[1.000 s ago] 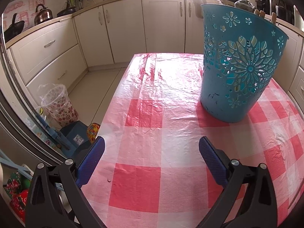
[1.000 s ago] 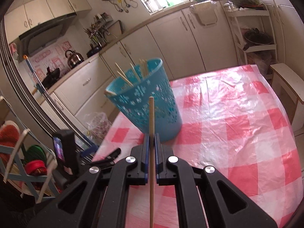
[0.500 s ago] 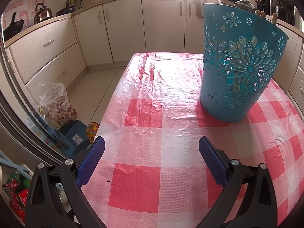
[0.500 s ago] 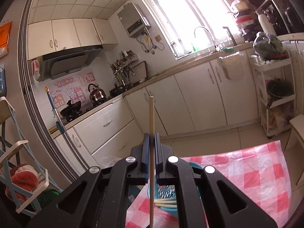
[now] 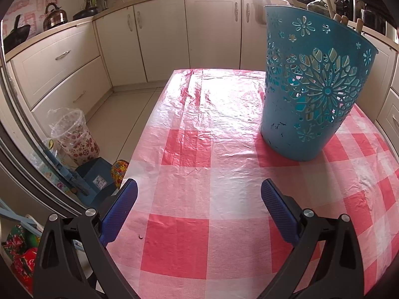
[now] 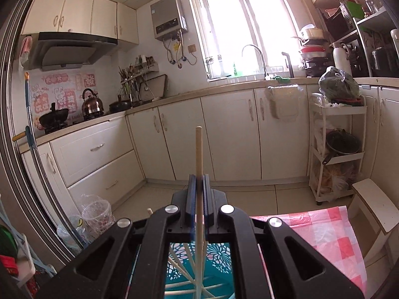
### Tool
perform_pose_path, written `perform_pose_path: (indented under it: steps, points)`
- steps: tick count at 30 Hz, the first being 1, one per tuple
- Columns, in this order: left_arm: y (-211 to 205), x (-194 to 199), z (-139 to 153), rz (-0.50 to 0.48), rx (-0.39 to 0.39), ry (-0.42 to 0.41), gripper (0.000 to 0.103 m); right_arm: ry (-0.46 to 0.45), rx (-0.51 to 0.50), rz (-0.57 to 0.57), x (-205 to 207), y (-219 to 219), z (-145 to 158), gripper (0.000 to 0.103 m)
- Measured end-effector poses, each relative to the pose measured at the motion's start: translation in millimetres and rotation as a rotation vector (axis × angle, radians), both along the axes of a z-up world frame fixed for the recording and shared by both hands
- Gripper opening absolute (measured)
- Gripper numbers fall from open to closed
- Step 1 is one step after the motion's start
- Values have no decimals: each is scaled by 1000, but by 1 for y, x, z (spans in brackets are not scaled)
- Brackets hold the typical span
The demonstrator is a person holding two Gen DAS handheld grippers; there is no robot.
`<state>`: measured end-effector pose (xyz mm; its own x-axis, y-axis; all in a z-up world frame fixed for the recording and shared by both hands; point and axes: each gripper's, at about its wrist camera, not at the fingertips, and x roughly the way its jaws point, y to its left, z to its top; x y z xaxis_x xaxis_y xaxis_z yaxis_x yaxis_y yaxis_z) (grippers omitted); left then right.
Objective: Organize utensils
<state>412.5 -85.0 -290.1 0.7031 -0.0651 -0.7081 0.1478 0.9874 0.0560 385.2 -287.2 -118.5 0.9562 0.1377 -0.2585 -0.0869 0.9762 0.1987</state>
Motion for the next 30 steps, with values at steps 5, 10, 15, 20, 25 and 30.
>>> perform_pose_path:
  steps: [5,10,15,20,25,30]
  points:
    - [0,0,0,-1,0,1,95,57,0,24,2,6,-22,6]
    - [-1,1,-2,0,4,3,95,111,-1,46,-7,7,-33,7]
    - [-1,1,-2,0,8,6,95,131,53,39,-34,-4,-33,17]
    - [0,2,-2,-6,6,14,95,193,97,45,-69,-9,-37,37]
    - [14,-7,16,48,-27,58,95,302,163,16,-108,-14,-45,62]
    - [26,-53,67,89,-78,1,95,354,187,-14,-145,-14,-38,71]
